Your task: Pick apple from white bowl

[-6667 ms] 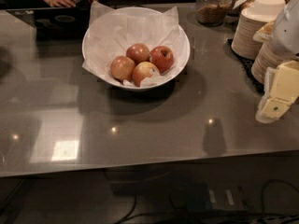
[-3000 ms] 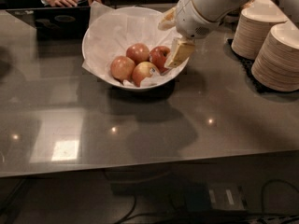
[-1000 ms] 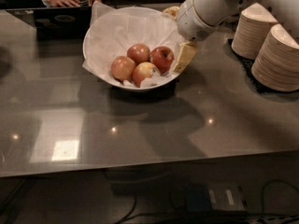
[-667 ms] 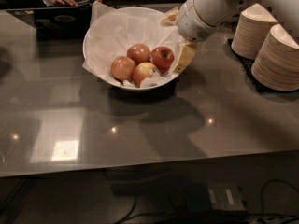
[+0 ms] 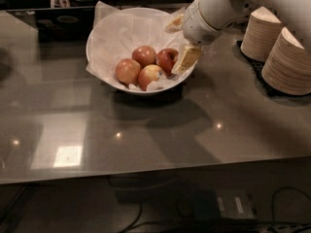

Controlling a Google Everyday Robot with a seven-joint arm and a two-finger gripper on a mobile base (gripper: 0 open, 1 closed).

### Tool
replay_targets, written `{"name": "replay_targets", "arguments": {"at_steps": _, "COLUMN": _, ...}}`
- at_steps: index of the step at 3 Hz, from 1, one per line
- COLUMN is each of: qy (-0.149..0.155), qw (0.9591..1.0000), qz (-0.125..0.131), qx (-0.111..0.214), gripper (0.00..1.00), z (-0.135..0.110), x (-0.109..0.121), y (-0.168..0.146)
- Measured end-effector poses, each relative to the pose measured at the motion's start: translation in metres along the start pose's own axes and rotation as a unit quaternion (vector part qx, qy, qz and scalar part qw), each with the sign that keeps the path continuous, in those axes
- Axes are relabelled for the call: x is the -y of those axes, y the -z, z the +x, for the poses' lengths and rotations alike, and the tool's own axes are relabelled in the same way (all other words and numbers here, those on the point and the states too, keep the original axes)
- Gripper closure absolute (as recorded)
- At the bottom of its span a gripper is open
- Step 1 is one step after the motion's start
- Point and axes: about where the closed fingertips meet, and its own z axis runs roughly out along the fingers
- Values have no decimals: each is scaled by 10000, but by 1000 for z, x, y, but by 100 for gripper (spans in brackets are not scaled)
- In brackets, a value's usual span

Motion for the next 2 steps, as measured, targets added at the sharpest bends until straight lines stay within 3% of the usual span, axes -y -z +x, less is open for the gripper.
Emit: {"name": "replay_targets", "arguments": {"at_steps": 2, "qy": -11, "qw": 9999, "qz": -111, "qx": 58, "gripper": 32, "z": -2, "x": -3, "y": -12}}
